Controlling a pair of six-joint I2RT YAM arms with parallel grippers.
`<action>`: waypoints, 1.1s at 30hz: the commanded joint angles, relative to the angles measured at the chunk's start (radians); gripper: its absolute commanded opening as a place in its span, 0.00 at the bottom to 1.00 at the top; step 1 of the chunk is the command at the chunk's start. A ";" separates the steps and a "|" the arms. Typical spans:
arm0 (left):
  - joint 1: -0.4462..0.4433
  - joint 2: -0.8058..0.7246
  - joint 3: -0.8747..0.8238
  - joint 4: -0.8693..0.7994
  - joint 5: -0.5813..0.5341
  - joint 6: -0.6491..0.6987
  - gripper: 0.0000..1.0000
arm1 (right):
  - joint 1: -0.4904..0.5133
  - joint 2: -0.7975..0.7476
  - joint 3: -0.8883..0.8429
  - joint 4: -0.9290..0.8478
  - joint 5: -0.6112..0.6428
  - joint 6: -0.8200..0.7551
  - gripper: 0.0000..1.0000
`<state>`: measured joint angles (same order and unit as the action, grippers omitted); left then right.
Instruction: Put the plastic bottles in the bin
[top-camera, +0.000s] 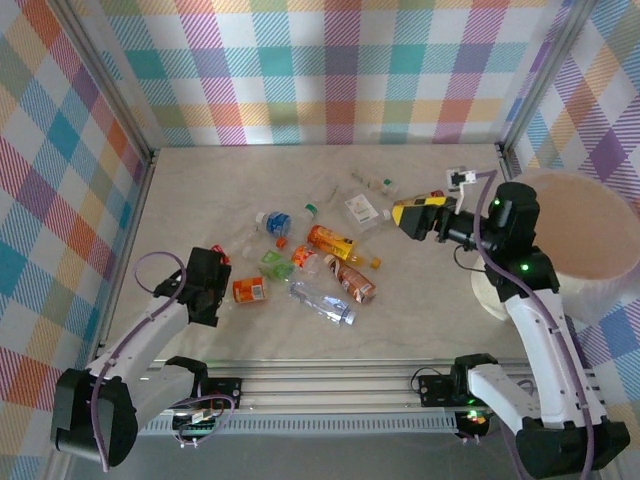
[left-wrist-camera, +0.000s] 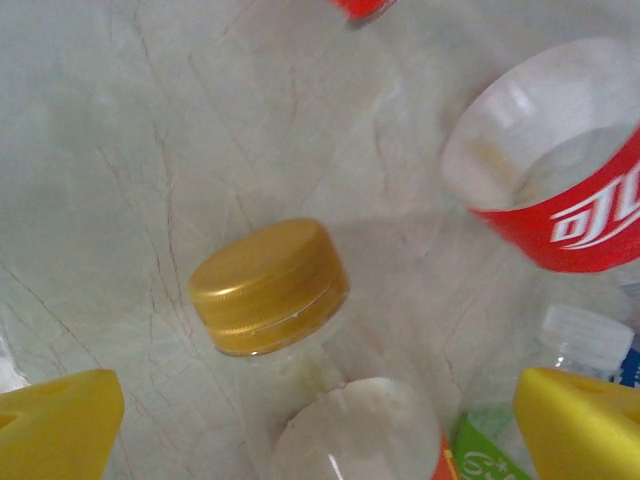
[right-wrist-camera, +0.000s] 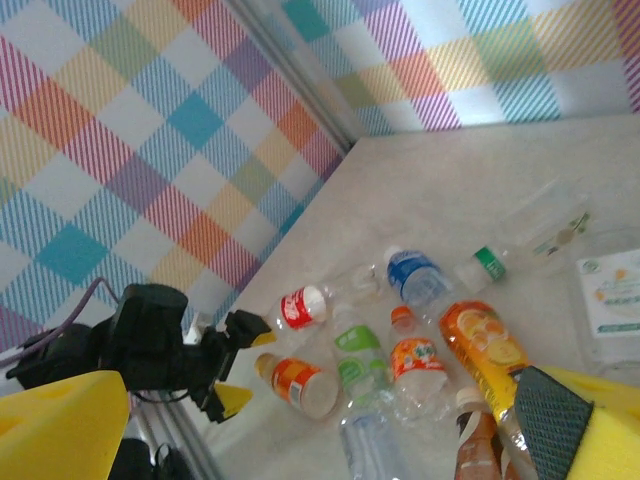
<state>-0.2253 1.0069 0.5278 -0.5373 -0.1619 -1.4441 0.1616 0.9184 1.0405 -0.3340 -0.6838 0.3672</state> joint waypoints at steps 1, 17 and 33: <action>0.014 0.026 -0.023 0.091 0.077 -0.066 0.99 | 0.052 0.020 -0.027 0.035 0.033 -0.037 1.00; 0.014 0.148 -0.075 0.292 0.122 -0.105 0.75 | 0.195 0.093 -0.053 0.057 0.132 -0.062 1.00; 0.009 -0.174 -0.150 0.342 0.054 0.166 0.59 | 0.233 0.111 -0.069 0.106 0.195 -0.035 1.00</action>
<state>-0.2237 0.9241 0.3737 -0.2108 -0.0792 -1.4136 0.3855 1.0283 0.9817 -0.2794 -0.5041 0.3260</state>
